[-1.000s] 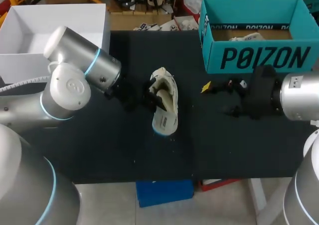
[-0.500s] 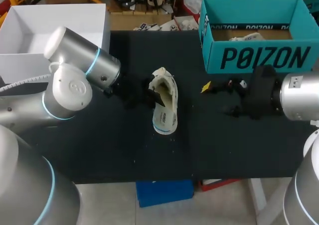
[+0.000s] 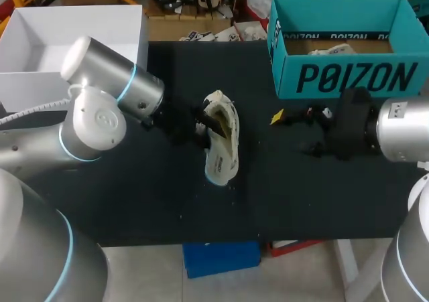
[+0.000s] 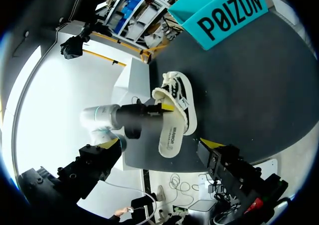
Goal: Take the shoe out of the shoebox, open the shoe tongue, remove and reinsert the insole, then place the shoe into the shoebox
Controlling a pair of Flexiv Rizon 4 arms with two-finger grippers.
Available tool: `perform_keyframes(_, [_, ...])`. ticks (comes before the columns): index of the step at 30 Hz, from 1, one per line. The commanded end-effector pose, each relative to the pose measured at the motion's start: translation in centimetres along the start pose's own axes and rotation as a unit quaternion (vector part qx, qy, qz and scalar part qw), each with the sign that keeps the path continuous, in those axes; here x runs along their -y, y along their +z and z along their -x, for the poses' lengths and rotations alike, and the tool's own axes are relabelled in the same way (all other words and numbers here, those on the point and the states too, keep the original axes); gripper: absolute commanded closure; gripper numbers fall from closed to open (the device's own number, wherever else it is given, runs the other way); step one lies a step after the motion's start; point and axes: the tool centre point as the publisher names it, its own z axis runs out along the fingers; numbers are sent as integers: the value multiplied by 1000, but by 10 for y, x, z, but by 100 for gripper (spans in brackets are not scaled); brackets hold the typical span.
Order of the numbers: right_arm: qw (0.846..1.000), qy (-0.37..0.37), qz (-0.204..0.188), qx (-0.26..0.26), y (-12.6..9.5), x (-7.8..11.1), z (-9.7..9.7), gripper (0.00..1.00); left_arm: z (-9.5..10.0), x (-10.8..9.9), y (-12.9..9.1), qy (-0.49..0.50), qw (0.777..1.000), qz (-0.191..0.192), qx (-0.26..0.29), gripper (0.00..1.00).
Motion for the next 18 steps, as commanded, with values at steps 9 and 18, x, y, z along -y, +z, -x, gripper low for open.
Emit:
perform_keyframes(9, [1000, 0, 0, 1, 0, 0, 0, 0, -2, 26, -11, 20, 1000, -23, -3, 66])
perform_keyframes(18, [1000, 0, 0, 1, 0, 0, 0, 0, -3, 42, -14, 34, 999, -40, -7, 69])
